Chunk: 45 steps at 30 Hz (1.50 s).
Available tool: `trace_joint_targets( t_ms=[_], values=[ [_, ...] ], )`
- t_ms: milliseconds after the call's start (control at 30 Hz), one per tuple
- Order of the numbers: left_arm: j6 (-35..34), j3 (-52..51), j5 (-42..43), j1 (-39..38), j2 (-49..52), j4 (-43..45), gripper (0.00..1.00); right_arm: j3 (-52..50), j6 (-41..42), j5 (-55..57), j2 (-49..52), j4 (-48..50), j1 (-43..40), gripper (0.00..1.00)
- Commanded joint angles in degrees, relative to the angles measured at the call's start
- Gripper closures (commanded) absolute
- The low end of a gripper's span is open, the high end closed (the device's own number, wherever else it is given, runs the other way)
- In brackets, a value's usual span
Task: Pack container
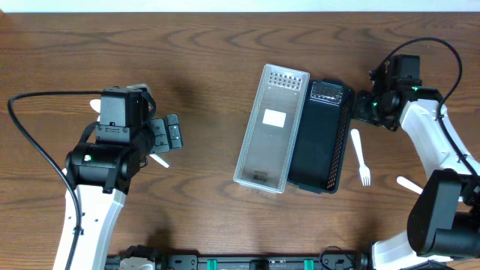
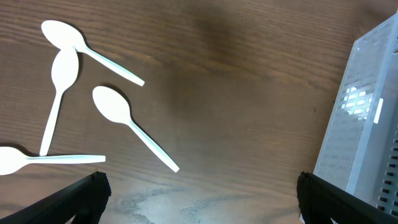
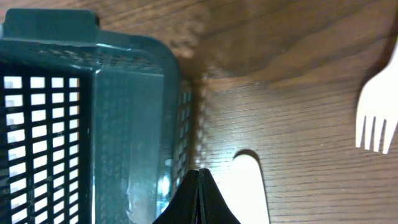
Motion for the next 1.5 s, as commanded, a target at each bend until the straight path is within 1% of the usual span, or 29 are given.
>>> trace_joint_targets(
  t_ms=[0,333,600,833,1167,1200,1233,1300,1333,1367,1400,1433,1467],
  values=[
    [0.8,1.6,-0.7,0.3,0.1,-0.2,0.02,0.8,-1.2,-0.7,0.1,0.0,2.1,0.99],
    [0.8,1.6,-0.7,0.3,0.1,-0.2,0.02,0.8,-2.4,-0.8,0.1,0.6,5.5,0.99],
    [0.8,1.6,-0.7,0.3,0.1,-0.2,0.02,0.8,-2.6,-3.4,0.1,0.6,5.7,0.99],
    [0.8,1.6,-0.7,0.3,0.1,-0.2,0.02,0.8,-5.1,-7.9,0.1,1.7,6.6,0.99],
    [0.8,1.6,-0.7,0.3,0.1,-0.2,0.02,0.8,-4.7,-6.6,0.1,2.3,7.6,0.99],
    [0.8,1.6,-0.7,0.3,0.1,-0.2,0.02,0.8,-3.7,-5.0,0.1,2.3,7.6,0.96],
    [0.8,1.6,-0.7,0.3,0.1,-0.2,0.02,0.9,-1.8,-2.1,0.1,2.4,7.6,0.79],
    [0.8,1.6,-0.7,0.3,0.1,-0.2,0.02,1.9,0.6,3.3,0.1,2.4,7.3,0.63],
    [0.8,1.6,-0.7,0.3,0.0,-0.2,0.02,3.2,0.7,5.2,0.1,2.1,7.0,0.48],
    [0.8,1.6,-0.7,0.3,0.0,-0.2,0.02,5.3,0.7,7.4,0.1,1.0,6.6,0.30],
    [0.8,1.6,-0.7,0.3,0.0,-0.2,0.02,7.4,0.7,9.0,0.1,-0.1,6.3,0.17],
    [0.8,1.6,-0.7,0.3,0.0,-0.2,0.02,9.6,0.7,10.5,0.1,-1.2,6.1,0.01],
    [0.8,1.6,-0.7,0.3,0.0,-0.2,0.02,12.3,0.7,12.2,0.1,-2.6,5.7,0.01]
  ],
)
